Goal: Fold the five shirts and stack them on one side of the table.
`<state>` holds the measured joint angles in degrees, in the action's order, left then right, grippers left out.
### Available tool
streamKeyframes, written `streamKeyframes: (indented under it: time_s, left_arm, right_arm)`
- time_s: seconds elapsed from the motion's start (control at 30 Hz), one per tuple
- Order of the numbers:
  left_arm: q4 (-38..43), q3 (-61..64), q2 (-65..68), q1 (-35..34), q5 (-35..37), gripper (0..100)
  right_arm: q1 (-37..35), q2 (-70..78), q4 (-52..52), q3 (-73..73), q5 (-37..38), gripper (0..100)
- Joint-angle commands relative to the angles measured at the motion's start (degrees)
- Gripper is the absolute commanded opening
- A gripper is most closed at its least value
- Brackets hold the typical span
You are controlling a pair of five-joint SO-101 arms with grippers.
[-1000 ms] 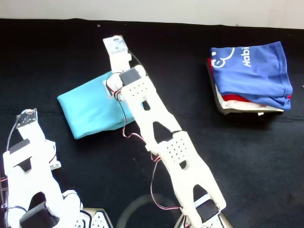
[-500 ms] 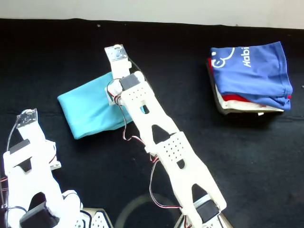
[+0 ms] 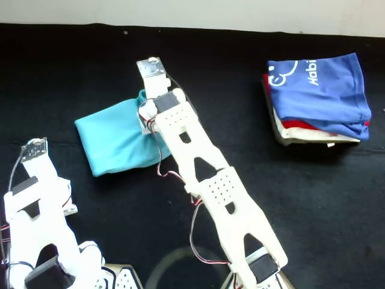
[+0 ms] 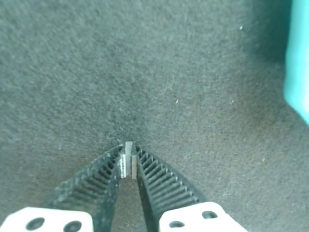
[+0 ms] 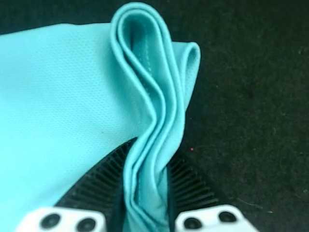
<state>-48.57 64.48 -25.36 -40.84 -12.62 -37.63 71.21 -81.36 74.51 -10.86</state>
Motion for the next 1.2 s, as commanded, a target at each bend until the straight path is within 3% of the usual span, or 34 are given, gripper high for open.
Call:
streamKeyframes:
  time_s: [0.0, 0.1, 0.3, 0.43, 0.9, 1.17]
  left_arm:
    - [0.8, 0.2, -1.0, -0.7, -0.4, 1]
    - [0.8, 0.2, -1.0, -0.7, -0.4, 1]
    - [1.5, 0.5, -1.0, -0.7, -0.3, 1]
    - [2.5, 1.6, -1.5, -0.4, -0.2, 1]
    - [2.5, 1.6, -1.5, -0.3, -0.3, 1]
    - [2.5, 1.6, -1.5, -0.3, -0.4, 1]
  right_arm:
    - [3.2, -0.3, -5.8, 5.2, 0.0, 0.5]
    - [7.1, -0.2, -9.5, 13.0, 0.5, 0.5]
    - [13.0, -0.3, -19.9, 24.7, 13.5, 0.5]
    - [19.4, -4.7, -19.8, 25.3, 15.8, 0.5]
    - [26.8, -46.5, -17.8, -1.7, 25.7, 0.5]
    - [35.6, -53.3, -16.1, -8.1, 33.3, 0.5]
